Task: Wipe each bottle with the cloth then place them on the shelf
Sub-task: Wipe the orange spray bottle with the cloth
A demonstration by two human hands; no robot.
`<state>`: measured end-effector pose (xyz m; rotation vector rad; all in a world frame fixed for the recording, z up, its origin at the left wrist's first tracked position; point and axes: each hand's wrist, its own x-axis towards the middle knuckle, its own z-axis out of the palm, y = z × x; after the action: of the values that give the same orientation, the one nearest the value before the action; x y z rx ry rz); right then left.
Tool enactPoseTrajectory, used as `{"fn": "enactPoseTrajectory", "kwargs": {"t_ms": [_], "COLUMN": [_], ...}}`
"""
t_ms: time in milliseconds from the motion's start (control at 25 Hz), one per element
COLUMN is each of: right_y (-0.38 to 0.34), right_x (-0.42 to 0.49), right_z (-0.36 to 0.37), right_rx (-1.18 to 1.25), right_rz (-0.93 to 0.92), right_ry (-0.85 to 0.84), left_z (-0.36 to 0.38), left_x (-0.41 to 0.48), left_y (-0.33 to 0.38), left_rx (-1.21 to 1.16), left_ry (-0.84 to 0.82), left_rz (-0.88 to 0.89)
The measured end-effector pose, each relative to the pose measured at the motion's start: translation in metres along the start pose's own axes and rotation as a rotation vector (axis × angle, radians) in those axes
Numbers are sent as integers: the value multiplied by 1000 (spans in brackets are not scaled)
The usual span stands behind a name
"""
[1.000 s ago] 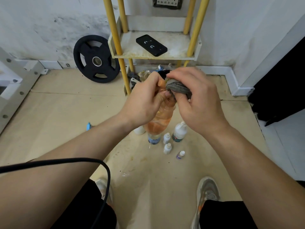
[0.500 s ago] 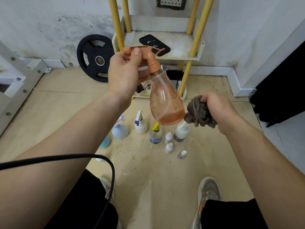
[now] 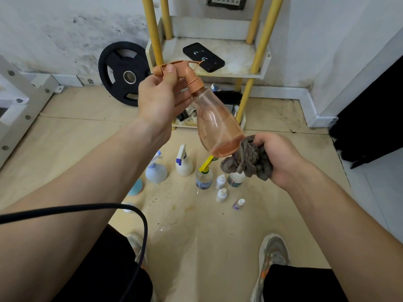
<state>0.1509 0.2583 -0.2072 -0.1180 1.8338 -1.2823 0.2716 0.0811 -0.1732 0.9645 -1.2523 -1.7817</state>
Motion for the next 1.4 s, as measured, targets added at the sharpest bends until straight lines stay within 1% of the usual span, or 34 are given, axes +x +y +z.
{"fn": "enactPoseTrajectory", "kwargs": {"t_ms": [80, 200, 320, 400, 520, 680, 760, 880, 960, 1040, 1120, 1280, 1360, 1400], "right_y": [1, 0, 0, 0, 1, 0, 1, 1, -3, -8, -13, -16, -14, -12], "right_x": [0, -4, -6, -6, -5, -11, -12, -13, -13, -12, -14, -19, -19, -20], "right_z": [0, 1, 0, 0, -2, -3, -2, -5, -11, -17, -19, -6, 0, 3], "right_rx": [4, 25, 66, 108, 113, 55, 8, -117, -241, -323, -279, -69, -46, -93], "right_rz": [-1, 13, 28, 25, 9, -19, -44, -89, -127, -187, -291, -582, -746, -828], "right_ry": [-11, -32, -70, -100, -123, -163, -181, -202, -175, -128, -53, 110, 151, 167], "left_z": [-1, -2, -5, -5, -4, -1, -2, -8, -13, -17, -17, -10, -2, 2], "left_x": [0, 3, 8, 8, 8, 6, 6, 8, 10, 10, 10, 5, -2, -6], "left_y": [-1, -4, -8, -11, -11, -10, -8, -1, 1, 0, -2, -5, -7, -9], "left_rx": [5, 36, 117, 143, 104, 46, 29, 2, -28, -30, -14, 11, 11, 6], "left_ry": [-79, -244, -386, -452, -427, -343, -331, -372, -388, -411, -438, -459, -441, -422], "left_rz": [18, 63, 134, 160, 144, 76, 46, 26, 4, -7, -7, -21, -37, -46]}}
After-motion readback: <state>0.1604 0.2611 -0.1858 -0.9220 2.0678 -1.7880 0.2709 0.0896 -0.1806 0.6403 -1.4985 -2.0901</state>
